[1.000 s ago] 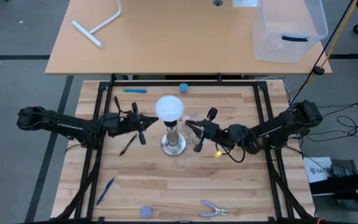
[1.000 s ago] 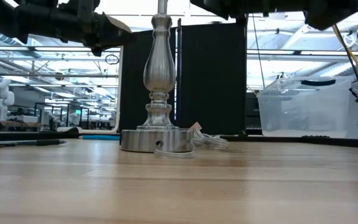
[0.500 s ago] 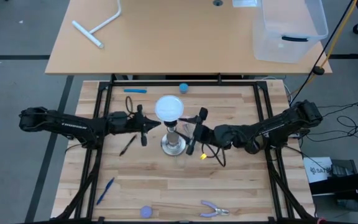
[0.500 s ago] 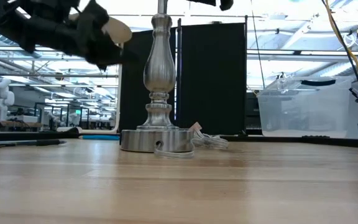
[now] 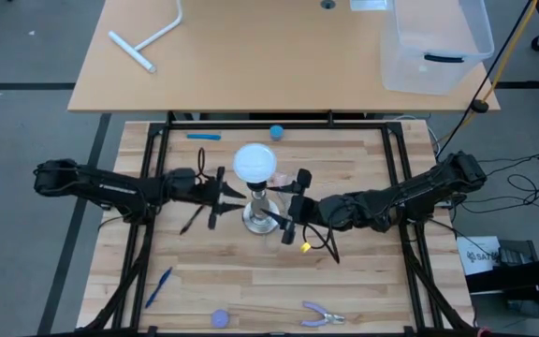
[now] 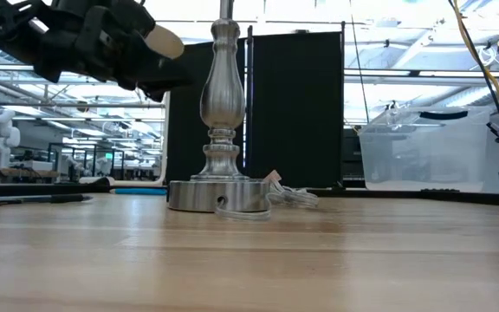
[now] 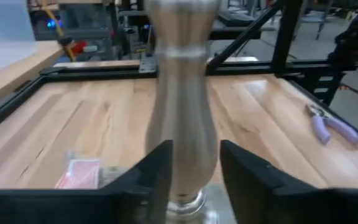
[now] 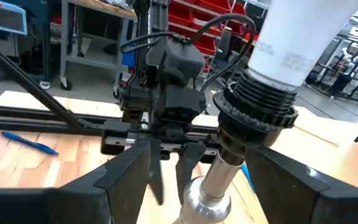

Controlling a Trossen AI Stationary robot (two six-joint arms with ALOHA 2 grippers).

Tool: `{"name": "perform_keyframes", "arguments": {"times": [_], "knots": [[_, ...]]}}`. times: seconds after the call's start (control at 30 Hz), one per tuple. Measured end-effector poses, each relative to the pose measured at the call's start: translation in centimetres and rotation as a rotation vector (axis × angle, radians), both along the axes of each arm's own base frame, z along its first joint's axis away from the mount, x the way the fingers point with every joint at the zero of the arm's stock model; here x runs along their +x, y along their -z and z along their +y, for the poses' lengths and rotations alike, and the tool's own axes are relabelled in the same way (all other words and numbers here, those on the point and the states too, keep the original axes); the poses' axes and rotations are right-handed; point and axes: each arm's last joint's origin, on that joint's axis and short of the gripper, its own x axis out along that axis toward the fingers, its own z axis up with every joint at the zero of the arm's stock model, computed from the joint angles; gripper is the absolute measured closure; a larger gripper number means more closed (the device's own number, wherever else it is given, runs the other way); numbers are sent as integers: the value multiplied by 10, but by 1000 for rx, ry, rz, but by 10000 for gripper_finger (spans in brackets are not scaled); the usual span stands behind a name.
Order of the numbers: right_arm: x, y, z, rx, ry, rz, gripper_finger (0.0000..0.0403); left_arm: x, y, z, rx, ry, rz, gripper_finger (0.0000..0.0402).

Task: Screw lightbulb
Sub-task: Remove the lightbulb from the lamp

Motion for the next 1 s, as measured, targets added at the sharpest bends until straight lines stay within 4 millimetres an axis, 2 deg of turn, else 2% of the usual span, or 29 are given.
{"name": "perform_keyframes", "arguments": {"times": [0.2,0.37,0.53,0.67,0.83,1.0], "knots": [[0,0,0,-4,2,3,148,13,9,-6,2,22,-37,175],[0,1,0,-5,1,7,148,21,19,1,15,-89,-36,130],[0,1,0,-7,1,12,149,25,23,10,-42,-101,-62,117],[0,2,-1,-9,3,18,149,28,22,7,-64,-39,-109,115],[0,2,-1,-9,3,18,149,30,25,8,-99,-56,-112,115],[0,1,-2,-12,4,18,149,46,25,10,-120,-70,-89,115]]}}
